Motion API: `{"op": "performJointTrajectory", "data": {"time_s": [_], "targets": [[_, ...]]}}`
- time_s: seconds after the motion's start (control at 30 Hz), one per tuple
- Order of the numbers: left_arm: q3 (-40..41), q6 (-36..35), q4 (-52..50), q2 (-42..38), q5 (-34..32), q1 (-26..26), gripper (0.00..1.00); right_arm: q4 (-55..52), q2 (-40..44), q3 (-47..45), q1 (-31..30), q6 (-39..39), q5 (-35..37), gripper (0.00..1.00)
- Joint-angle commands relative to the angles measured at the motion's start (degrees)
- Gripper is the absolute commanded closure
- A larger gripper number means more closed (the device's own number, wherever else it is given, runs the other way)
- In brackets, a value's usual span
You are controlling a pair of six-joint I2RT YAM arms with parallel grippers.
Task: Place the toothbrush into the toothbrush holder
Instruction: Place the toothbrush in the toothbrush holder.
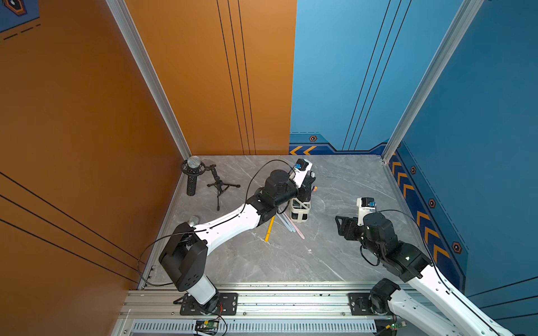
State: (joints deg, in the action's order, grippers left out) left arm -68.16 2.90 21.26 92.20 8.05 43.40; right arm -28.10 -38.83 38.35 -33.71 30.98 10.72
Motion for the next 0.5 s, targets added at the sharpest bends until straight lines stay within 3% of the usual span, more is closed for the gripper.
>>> {"op": "performJointTrajectory", "data": {"time_s": [0.0,0.47], "targets": [[1.2,-2.9,1.5,1.1,-3.3,0.5,1.0,-1.6,1.0,-1.2,0.3,0.5,-0.6,0.24],[2.3,-5.7,3.4,3.3,-7.9,0.7,1.0,-1.4,0.7,-1.5,0.4,0.3,-0.6,0.24]]}}
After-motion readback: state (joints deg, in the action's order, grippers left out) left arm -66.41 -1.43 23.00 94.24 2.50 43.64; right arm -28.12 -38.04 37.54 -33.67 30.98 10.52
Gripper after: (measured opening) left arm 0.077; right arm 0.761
